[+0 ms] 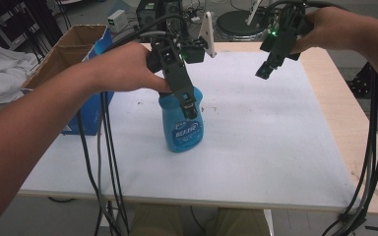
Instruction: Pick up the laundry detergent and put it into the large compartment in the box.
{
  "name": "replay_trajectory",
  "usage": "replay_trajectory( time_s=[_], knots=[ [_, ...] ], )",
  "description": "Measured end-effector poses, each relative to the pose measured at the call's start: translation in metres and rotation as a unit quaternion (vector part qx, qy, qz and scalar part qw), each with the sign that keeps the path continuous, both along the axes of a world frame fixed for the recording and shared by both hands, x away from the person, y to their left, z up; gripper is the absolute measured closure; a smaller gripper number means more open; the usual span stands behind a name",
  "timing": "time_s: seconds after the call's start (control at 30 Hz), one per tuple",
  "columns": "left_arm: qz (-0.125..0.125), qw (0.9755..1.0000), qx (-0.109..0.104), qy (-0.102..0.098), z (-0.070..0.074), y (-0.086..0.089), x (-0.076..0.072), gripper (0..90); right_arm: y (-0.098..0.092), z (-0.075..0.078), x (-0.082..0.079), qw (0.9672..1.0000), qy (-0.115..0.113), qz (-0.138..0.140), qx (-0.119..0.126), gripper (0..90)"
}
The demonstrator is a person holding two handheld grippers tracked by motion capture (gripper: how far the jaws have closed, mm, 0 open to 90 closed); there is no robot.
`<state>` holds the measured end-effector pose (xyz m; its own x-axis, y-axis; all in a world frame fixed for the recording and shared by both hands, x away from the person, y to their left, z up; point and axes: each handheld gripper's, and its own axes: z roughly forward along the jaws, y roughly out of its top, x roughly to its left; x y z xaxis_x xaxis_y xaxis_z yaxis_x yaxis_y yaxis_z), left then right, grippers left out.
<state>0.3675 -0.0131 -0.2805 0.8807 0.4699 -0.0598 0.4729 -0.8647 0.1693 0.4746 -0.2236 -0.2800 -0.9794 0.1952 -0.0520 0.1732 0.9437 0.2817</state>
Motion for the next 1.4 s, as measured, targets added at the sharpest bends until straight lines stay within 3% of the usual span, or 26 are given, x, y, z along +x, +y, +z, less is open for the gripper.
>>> replay_trajectory(
  time_s=[0.3, 0.43, 0.5, 0.67, 0.73, 1.4],
  knots=[
    [-0.003, 1.0000, 0.004, 0.008, -0.0065, -0.0015, 0.0020, 1.9, 0.0007, -0.0002, 0.0011, 1.0000, -0.001, 0.001, 0.004, 3.3],
    [-0.005, 0.9999, 0.005, 0.012, -0.0076, -0.0023, 0.0019, 6.0, 0.0001, -0.0003, 0.0010, 1.0000, -0.001, -0.003, 0.001, 3.3],
    [-0.006, 0.9999, 0.002, 0.015, -0.0078, -0.0021, 0.0023, 12.5, -0.0003, -0.0004, 0.0014, 1.0000, -0.001, -0.002, 0.003, 3.3],
    [-0.002, 0.9999, 0.002, 0.016, -0.0084, -0.0022, 0.0032, 12.7, -0.0009, -0.0003, 0.0017, 1.0000, -0.001, -0.002, 0.002, 3.3],
    [-0.005, 0.9998, 0.002, 0.018, -0.0081, -0.0020, 0.0033, 17.7, -0.0009, -0.0007, 0.0024, 1.0000, -0.003, 0.001, 0.004, 3.3],
    [-0.005, 0.9998, 0.002, 0.017, -0.0083, -0.0015, 0.0035, 28.2, 0.0010, -0.0009, 0.0023, 1.0000, -0.003, 0.000, 0.003, 3.3]
  ],
)
